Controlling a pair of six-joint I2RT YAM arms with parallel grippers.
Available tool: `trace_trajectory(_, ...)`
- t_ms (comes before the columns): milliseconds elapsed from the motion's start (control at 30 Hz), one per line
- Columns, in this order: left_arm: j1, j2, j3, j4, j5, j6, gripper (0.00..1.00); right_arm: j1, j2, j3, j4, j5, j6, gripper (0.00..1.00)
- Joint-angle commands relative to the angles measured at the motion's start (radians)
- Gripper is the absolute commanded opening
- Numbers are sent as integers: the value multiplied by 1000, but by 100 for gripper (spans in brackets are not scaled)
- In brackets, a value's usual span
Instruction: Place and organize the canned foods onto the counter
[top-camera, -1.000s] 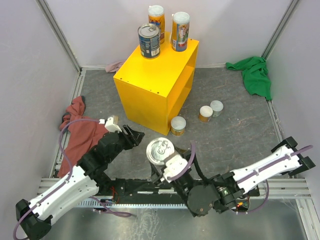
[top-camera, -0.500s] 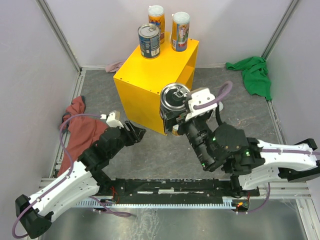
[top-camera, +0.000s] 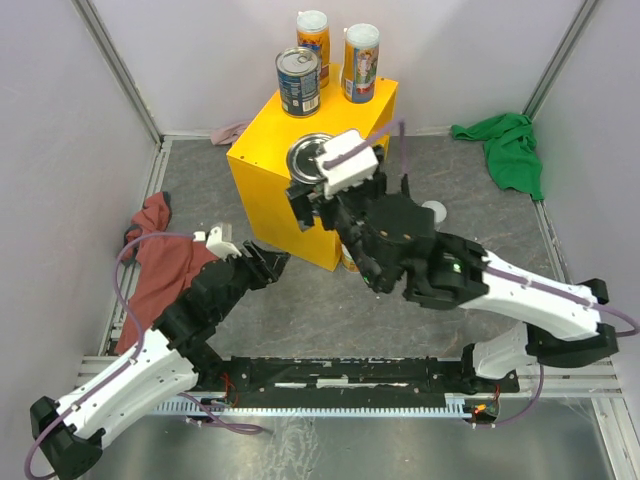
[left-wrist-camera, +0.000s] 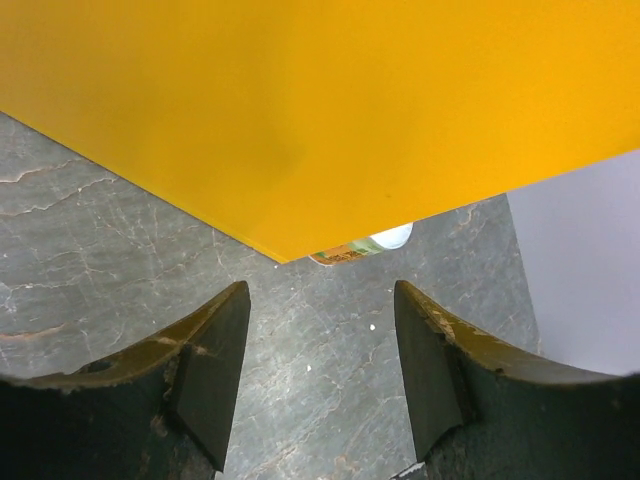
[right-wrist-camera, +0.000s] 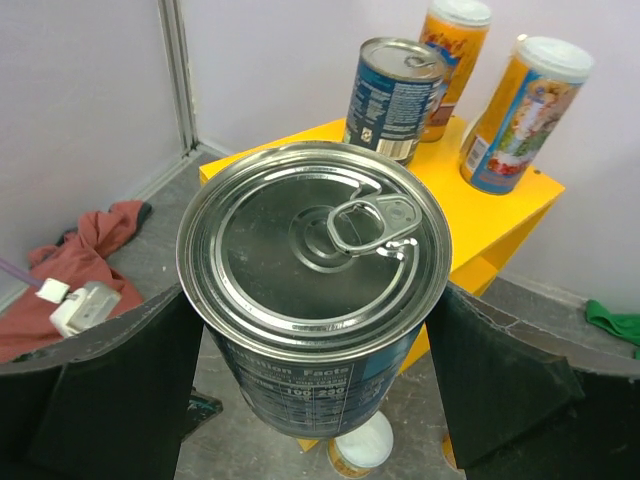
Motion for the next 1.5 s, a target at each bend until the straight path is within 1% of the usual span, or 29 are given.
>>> trace_trajectory(0,-9,-57,-75,159,-89,23,66,-89,63,163,37,-159,35,1)
trace_trajectory(133,-9,-42,-91,191,-114,63,65,-208,133,246,-29,-267,110,1)
trace_trajectory(267,-11,-43,-113,237,-120,80,65,-318,168,260,-28,-355,169,1)
trace_trajectory(567,-16,17,-126,332,-113,98,65,-500,254,367,-81,-506,269,1)
trace_trajectory(767,-22,55,-122,377,-106,110,65,-589,281,375,-68,-568,317,1)
trace_trajectory(900,-24,53,-126,378,-106,114,65,-651,293,345,-16,-619,352,1)
trace_trajectory(1033,-26,42,-137,378,-108,111,65,-687,320,332,39,-640,347,1)
trace_trajectory(1200,-26,54,-138,381,-95,112,65,-726,361,358,67,-672,319,1)
trace_trajectory(1467,-25,73,-146,404,-86,111,65,-739,390,337,121,-685,237,1)
